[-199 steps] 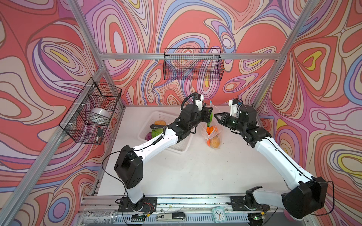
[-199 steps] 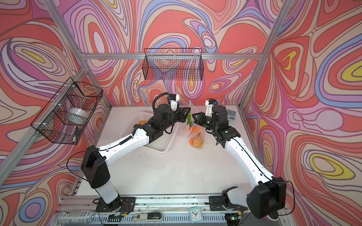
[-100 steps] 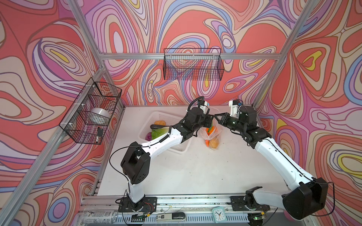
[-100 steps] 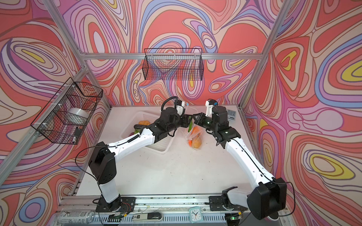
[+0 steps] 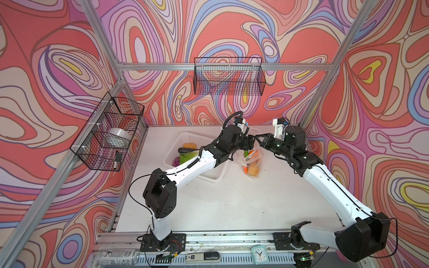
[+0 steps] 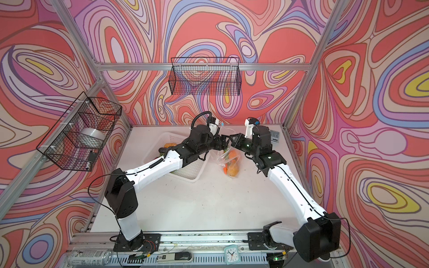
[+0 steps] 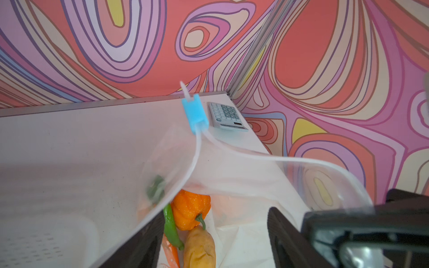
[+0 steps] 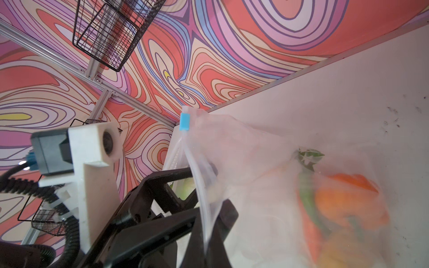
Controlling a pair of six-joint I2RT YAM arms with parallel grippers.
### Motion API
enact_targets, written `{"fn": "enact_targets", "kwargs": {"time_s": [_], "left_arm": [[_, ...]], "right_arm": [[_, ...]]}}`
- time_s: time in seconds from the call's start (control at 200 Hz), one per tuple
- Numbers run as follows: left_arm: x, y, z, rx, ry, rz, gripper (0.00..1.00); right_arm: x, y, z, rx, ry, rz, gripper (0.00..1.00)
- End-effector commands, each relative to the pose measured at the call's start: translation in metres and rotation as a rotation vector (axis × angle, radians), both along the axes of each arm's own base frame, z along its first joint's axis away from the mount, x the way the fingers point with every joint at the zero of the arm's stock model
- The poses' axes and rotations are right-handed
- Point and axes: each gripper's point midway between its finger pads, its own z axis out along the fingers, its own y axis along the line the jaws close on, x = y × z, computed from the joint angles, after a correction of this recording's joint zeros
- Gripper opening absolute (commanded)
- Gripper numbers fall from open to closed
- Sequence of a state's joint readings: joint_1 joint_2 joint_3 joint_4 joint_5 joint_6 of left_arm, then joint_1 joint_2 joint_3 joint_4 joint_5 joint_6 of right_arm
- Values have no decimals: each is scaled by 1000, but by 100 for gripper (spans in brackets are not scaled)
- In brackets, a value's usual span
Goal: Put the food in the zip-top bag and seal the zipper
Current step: 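Release the green pepper into the bag and withdraw the left gripper, then reach the left gripper into the basket toward the cabbage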
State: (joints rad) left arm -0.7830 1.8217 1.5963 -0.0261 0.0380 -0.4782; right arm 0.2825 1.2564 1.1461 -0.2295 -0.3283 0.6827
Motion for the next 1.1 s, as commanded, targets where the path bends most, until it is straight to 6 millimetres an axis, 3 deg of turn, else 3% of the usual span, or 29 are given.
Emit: {"fn": "enact_targets", "kwargs": {"time_s": [0.0,0.23,0.371,0.546,0.636,0.751,0.976,1.097], "left_arm": [[-18,9,73,-47,-117,-32,85],[-19,50,97,-26,-136,17,87],[-13,73,91,-48,-78,18,91],[-22,77,85,-32,-52,-30,95],[-16,96,84,1,-56,20,95],[0,138,60,76,22,126,95],[24,224,1,145,223,307,94],[26,255,-31,177,299,381,93]], "right_arm": [[-4,2,4,0,-23,12,0],[-5,-1,3,-20,-29,7,0],[-5,-1,2,-26,-29,5,0],[-2,1,2,-29,-28,13,0],[-1,1,4,-35,-32,18,0],[-1,-2,12,-65,-55,8,0],[-2,-12,48,-136,-137,-20,0],[2,-14,43,-147,-130,-37,0]]}}
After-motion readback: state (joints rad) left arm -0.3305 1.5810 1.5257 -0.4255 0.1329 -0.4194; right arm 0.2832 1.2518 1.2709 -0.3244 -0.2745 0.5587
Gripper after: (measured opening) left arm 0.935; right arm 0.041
